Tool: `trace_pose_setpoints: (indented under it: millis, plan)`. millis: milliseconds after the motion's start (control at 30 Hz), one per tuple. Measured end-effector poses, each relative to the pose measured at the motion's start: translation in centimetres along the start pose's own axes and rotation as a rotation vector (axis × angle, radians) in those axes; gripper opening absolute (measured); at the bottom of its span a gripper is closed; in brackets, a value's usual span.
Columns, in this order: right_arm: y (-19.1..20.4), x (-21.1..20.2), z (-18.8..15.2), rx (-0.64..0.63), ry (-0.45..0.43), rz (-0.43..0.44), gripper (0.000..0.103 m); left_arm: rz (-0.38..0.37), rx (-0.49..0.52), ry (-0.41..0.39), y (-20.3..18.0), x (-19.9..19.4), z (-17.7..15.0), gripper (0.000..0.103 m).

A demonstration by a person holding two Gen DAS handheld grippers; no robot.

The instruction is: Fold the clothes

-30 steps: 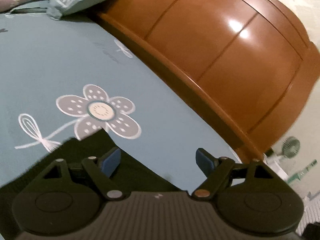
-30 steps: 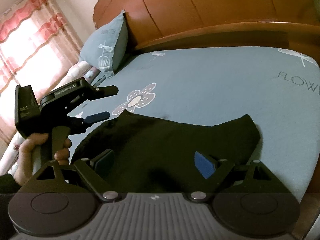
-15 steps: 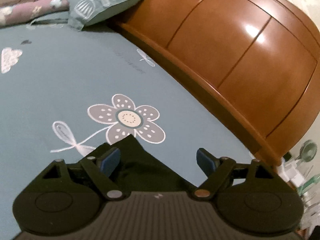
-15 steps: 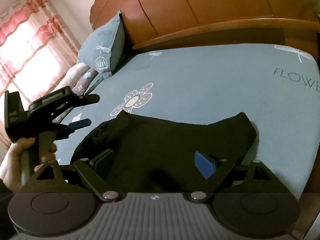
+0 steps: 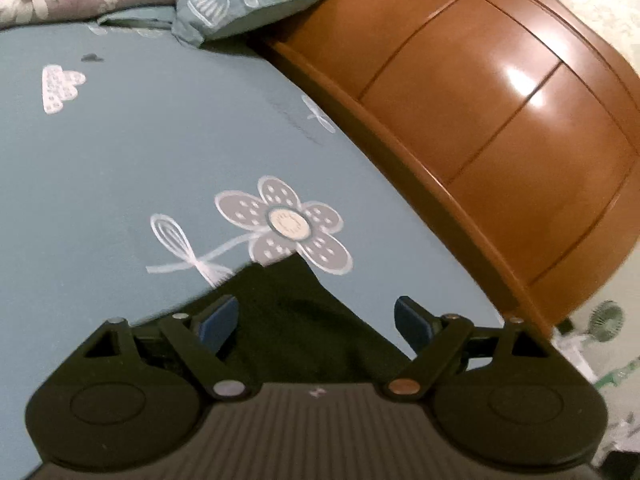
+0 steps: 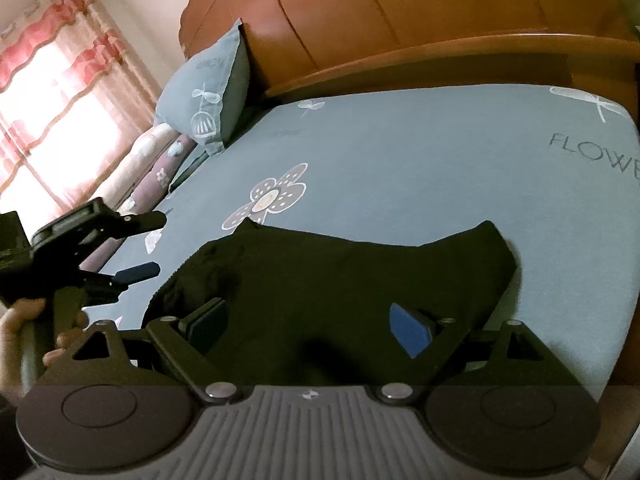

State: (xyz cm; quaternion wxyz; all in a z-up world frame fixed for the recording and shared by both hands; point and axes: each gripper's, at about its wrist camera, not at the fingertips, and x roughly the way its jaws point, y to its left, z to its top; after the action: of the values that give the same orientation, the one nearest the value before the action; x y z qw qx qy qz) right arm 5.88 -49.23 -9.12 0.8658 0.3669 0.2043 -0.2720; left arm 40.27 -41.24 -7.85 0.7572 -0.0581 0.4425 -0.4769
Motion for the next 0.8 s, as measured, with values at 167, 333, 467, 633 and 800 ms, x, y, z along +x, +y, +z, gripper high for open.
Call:
trace_pose_setpoints:
  millis: [167,333,467,633,800]
  plan:
    - [0.4,0.2,-0.1,-0.017,0.007,-0.001,0.091,0.077,0.068,0.083,0.2,1.0,-1.6,0.088]
    - [0.2,0.2,-0.1,-0.006,0.004,-0.007,0.091,0.054,-0.010,0.035,1.3,-0.3,-1.2,0.088]
    - [0.5,0.4,-0.1,-0.014,0.008,-0.003,0.091,-0.003,-0.020,0.039,1.1,-1.4,-1.6,0.089]
    - [0.7,0.3,-0.3,-0.025,0.013,-0.005,0.091,0.111,0.037,0.082,1.3,-0.3,-3.4,0.089]
    - [0.9,0.2,-0.3,-0.035,0.006,-0.017,0.091,0.182,0.142,0.028,-1.0,-1.8,-3.7,0.089]
